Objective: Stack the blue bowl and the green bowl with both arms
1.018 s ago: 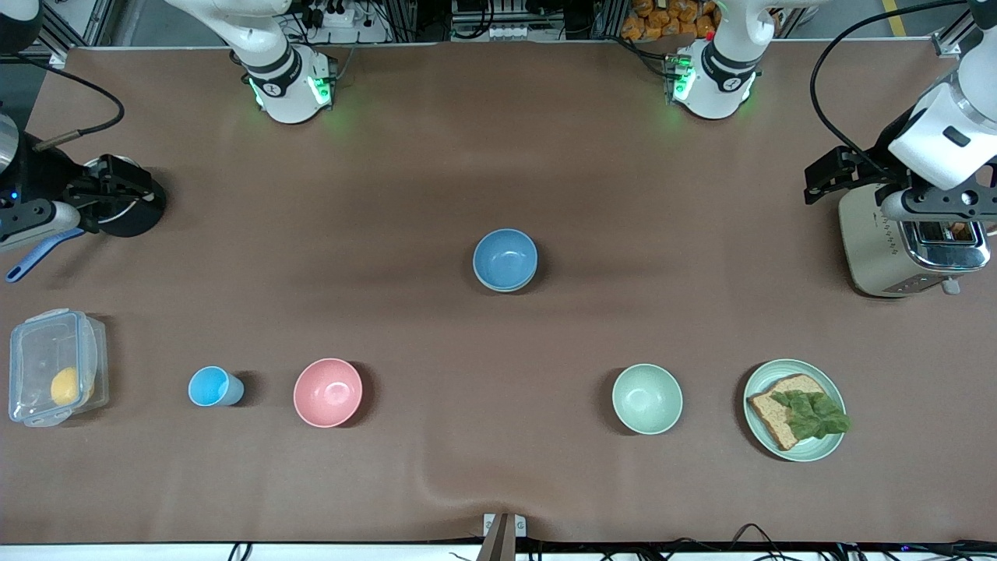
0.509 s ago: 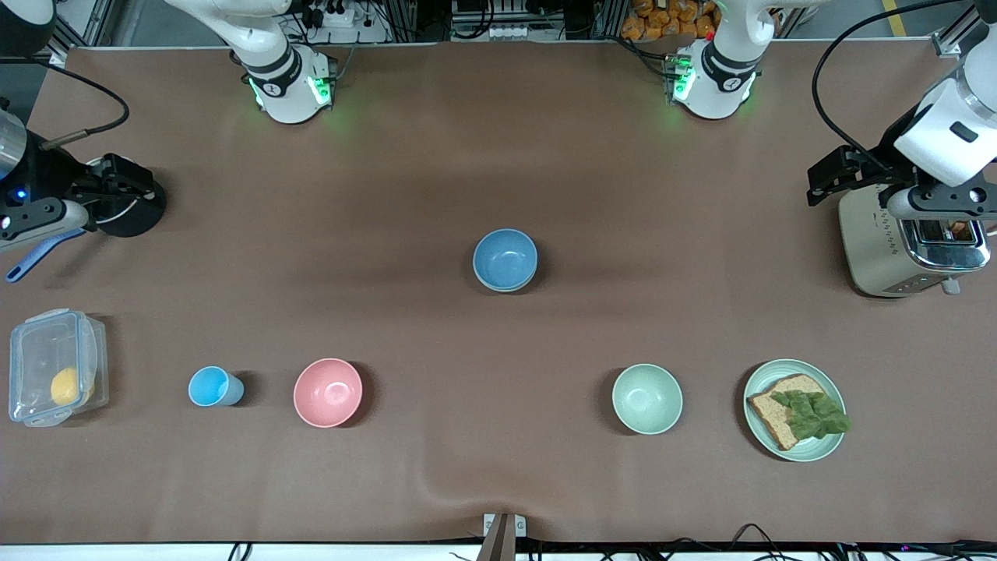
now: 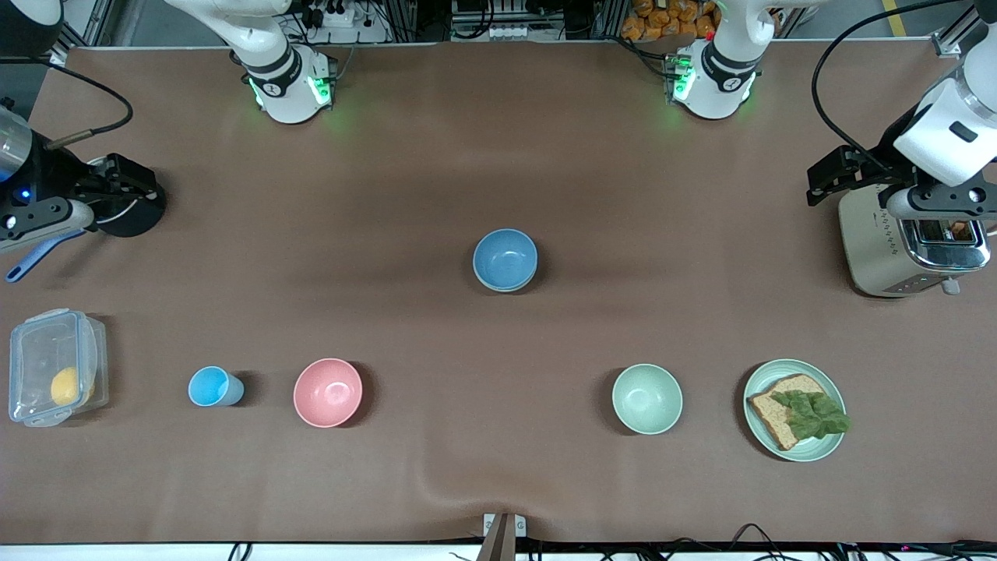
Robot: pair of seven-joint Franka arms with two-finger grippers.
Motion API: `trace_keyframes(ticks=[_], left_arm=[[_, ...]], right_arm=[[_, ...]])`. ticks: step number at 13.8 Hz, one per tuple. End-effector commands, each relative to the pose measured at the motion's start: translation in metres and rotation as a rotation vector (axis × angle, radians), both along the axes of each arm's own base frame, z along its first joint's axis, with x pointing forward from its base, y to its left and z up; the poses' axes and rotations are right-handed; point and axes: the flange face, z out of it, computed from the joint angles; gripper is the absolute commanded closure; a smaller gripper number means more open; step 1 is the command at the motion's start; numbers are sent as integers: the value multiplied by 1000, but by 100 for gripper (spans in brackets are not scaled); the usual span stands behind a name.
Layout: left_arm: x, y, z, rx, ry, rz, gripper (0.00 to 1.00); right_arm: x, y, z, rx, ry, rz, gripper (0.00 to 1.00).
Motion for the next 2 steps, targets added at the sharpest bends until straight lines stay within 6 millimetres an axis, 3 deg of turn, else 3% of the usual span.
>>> trace_keyframes(ticks=[1, 2], left_arm=[[-2, 0, 6, 2, -15, -21, 0], [-1, 0, 6, 2, -15, -21, 0]], right_arm=[[-10, -1, 1, -17, -6, 4, 0], [-11, -2, 1, -18, -8, 3, 0]])
